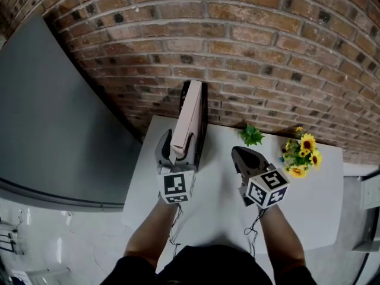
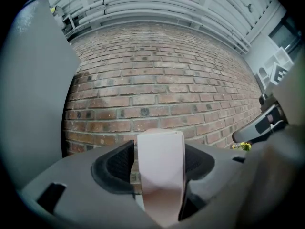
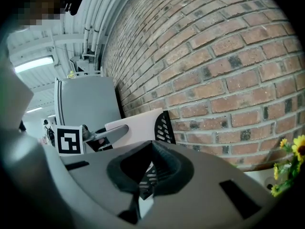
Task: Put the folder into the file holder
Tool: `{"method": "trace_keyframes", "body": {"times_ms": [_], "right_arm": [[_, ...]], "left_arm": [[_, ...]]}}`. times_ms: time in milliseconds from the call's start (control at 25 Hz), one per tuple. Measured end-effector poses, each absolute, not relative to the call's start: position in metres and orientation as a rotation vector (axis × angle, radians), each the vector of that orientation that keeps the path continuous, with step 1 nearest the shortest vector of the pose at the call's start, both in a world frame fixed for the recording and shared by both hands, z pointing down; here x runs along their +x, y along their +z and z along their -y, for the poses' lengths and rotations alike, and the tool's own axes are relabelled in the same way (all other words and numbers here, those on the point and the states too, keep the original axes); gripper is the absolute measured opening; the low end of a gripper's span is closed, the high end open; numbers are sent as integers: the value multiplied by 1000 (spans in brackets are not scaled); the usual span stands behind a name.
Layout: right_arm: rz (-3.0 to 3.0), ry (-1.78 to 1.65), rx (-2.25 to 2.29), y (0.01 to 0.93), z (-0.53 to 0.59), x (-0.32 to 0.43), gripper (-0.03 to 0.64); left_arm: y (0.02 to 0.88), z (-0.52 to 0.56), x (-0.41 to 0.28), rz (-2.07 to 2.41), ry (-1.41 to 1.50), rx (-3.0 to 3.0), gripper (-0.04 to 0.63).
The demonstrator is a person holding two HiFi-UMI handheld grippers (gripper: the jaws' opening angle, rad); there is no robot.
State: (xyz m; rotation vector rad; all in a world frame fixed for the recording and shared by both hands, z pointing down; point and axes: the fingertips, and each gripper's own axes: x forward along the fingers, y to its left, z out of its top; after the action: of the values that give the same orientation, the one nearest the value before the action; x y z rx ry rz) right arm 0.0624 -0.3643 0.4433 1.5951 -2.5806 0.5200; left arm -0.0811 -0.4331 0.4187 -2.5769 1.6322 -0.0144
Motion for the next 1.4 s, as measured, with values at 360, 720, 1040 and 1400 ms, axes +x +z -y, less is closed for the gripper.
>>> {"method": "trace_keyframes", "body": {"times_ms": [360, 720, 1040, 1400], "right_arm": [[2613, 482, 1562, 432, 352, 59, 3], [2679, 447, 1505, 416, 332, 54, 3], [2734, 424, 1454, 403, 305, 58, 3], [2765, 375, 1374, 395, 266, 67, 3]], "left_arm": [[403, 400, -97, -1669, -8, -2520, 247], [379, 349, -112, -1724, 20, -2460, 247], [370, 303, -105, -1761, 12, -2482, 245], [381, 248, -84, -1792, -98, -2512, 78]]}}
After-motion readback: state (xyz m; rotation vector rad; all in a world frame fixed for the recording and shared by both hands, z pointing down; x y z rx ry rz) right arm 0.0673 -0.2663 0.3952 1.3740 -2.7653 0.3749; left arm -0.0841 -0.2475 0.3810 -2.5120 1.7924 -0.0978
